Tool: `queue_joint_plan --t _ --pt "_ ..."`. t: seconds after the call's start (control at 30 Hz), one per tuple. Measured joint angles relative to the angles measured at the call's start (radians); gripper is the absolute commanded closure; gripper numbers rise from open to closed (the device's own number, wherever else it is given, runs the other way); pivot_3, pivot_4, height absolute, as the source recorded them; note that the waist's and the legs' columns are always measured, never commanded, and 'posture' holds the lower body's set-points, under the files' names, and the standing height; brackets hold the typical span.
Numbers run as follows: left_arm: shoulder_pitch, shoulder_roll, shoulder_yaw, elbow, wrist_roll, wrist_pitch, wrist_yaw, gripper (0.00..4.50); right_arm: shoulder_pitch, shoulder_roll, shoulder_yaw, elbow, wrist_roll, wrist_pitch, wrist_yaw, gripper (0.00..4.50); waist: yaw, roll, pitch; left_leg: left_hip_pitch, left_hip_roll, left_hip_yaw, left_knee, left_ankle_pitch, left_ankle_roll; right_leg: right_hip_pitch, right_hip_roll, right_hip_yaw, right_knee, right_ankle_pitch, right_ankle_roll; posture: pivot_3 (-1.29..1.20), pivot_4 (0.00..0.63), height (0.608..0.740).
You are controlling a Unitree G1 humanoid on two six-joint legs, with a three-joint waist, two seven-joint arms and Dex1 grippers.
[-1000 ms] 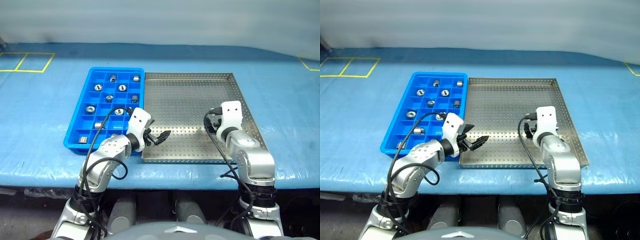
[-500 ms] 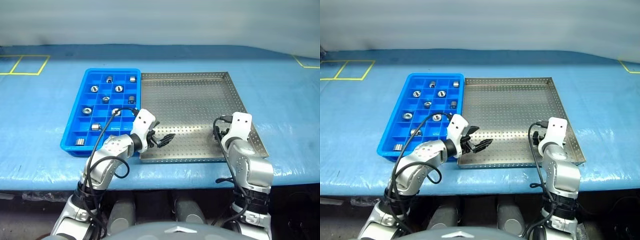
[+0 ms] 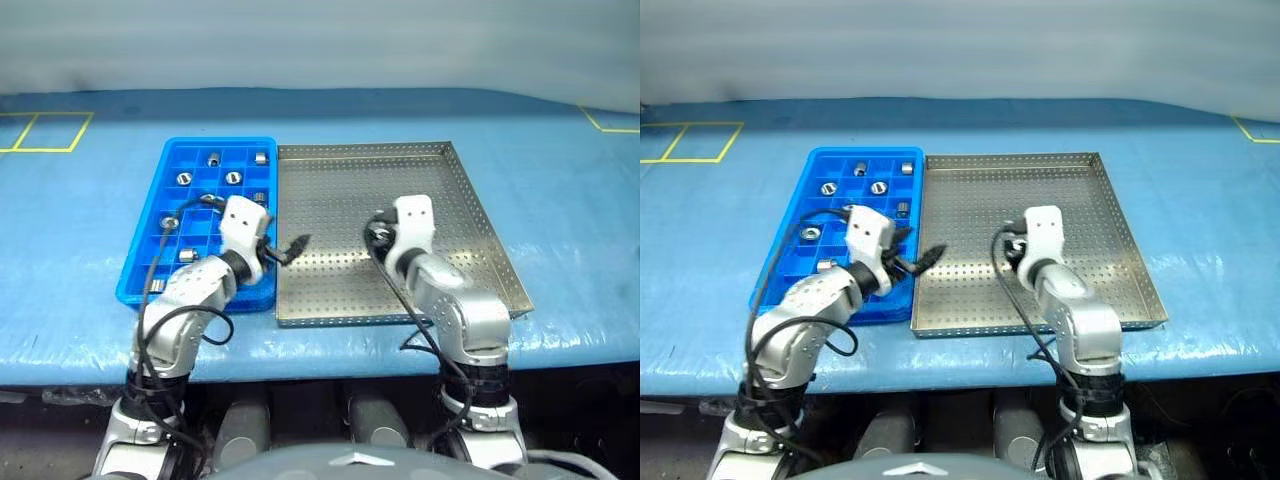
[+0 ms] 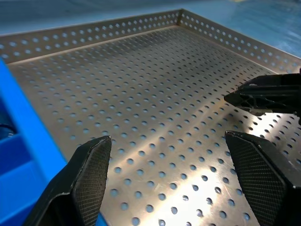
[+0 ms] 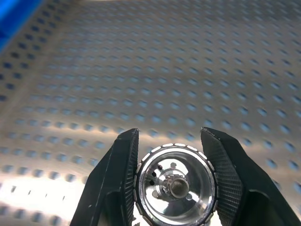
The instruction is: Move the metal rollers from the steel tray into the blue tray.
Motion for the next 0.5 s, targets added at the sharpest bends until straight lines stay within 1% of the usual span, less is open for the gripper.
queue_joint_plan --t 0.07,0.13,0.23,0.33,0.5 --pt "0.002 -0.005 0.079 -0.034 0.012 0.020 0.071 0.29 -0.070 0.011 0.070 0.007 0.020 -0.014 0.048 2.73 0.006 0.000 0.000 0.000 0.000 -0.001 -0.001 0.000 0.000 0.000 0.000 -0.001 0.000 0.000 0.000 0.16 0.150 0.740" --pt "0.019 0.004 0.114 -0.071 0.042 0.038 0.129 0.29 -0.130 0.037 0.130 0.059 0.040 -0.041 0.095 2.73 0.015 0.000 0.000 0.000 0.000 -0.001 -0.001 0.000 0.000 0.001 0.000 -0.001 -0.001 0.000 0.000 0.19 0.150 0.740" --pt "0.045 0.005 0.152 -0.104 0.085 0.053 0.207 0.29 -0.181 0.054 0.203 0.161 0.046 -0.092 0.145 2.73 0.044 -0.001 0.000 0.000 0.000 -0.002 -0.002 0.000 0.000 0.000 0.000 -0.001 -0.001 0.000 0.001 0.24 0.150 0.740" --pt "0.058 -0.007 0.200 -0.127 0.110 0.064 0.261 0.29 -0.200 0.066 0.242 0.243 0.042 -0.142 0.172 2.73 0.072 -0.001 0.000 -0.001 -0.001 -0.002 -0.001 0.000 0.000 0.001 0.000 -0.002 -0.001 0.000 0.000 0.26 0.150 0.740" --pt "0.095 -0.013 0.188 -0.153 0.115 0.091 0.273 0.29 -0.210 0.089 0.279 0.350 0.028 -0.199 0.189 2.73 0.101 -0.001 0.000 0.000 -0.001 -0.002 -0.001 0.000 -0.001 0.001 0.000 -0.002 -0.001 0.000 0.000 0.28 0.150 0.740"
